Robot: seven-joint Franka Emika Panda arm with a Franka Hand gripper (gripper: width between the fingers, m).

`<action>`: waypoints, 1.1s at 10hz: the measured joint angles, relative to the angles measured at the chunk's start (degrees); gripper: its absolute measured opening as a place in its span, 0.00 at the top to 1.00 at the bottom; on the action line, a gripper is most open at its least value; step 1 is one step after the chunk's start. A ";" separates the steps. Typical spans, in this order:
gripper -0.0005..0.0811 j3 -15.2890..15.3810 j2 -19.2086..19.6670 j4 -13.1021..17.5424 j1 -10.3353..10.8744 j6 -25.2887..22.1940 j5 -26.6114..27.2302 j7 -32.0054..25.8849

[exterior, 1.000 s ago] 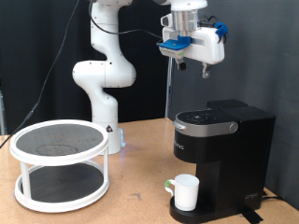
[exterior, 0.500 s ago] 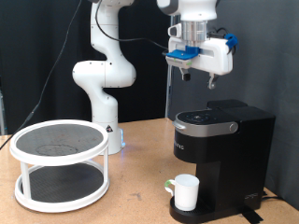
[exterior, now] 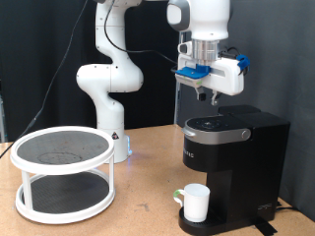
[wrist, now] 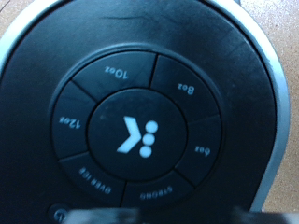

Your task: Make a cup of coffee with the keurig machine

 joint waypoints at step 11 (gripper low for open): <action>0.99 0.53 3.15 -2.84 0.00 5.73 -2.95 1.59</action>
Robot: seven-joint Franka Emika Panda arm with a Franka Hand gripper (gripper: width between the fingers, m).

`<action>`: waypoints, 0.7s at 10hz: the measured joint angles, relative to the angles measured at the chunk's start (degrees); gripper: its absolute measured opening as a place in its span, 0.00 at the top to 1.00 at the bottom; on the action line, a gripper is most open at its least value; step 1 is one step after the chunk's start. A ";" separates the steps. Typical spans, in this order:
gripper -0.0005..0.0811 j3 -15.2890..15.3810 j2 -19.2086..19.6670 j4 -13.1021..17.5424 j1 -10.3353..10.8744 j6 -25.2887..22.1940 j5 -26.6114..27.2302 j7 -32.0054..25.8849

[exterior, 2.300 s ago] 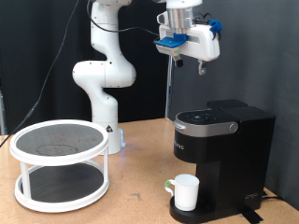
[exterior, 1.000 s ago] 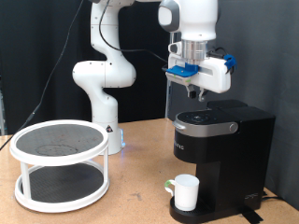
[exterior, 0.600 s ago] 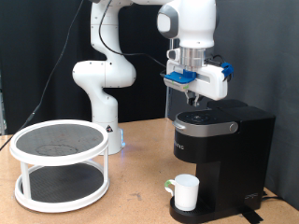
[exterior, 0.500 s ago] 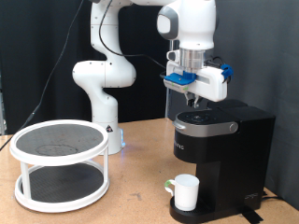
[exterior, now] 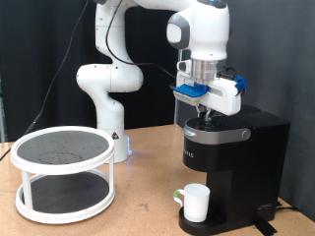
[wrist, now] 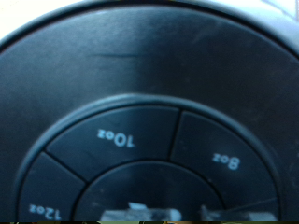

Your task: Make a cup of coffee with the keurig machine

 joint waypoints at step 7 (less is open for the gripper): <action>0.99 0.02 1.70 1.34 -0.10 -1.74 0.01 0.00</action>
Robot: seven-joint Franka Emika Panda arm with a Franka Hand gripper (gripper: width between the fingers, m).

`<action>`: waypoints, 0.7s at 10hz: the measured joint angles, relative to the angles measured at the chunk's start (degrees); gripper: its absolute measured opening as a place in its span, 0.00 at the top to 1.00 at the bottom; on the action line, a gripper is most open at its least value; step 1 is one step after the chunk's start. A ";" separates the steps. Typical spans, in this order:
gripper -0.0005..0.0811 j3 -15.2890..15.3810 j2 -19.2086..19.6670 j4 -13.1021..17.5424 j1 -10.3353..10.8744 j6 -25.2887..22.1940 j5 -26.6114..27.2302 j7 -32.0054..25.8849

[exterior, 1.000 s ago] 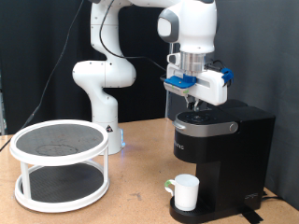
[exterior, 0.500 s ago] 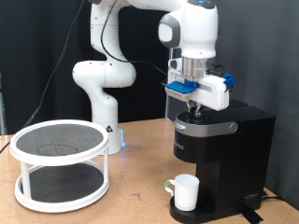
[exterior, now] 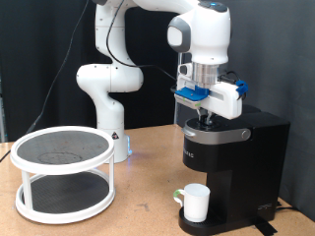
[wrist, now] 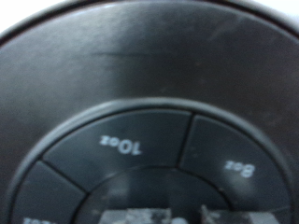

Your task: Make a cup of coffee with the keurig machine

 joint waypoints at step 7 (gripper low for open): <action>0.99 -0.67 4.38 5.79 -0.49 -8.49 0.70 0.71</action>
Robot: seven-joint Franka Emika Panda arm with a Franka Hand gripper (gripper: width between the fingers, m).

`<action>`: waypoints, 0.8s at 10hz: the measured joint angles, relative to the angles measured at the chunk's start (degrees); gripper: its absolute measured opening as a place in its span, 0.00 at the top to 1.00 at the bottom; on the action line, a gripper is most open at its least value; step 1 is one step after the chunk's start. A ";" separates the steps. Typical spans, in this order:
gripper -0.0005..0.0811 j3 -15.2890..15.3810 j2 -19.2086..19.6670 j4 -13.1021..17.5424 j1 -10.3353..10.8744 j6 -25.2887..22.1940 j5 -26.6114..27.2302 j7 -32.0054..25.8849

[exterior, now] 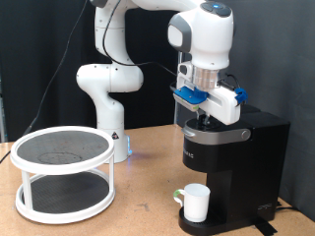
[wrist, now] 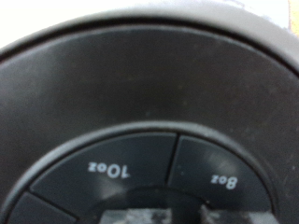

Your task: Make a cup of coffee with the keurig machine

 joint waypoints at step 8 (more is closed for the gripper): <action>0.99 -0.01 -1.95 -2.56 -0.04 5.48 4.15 -6.58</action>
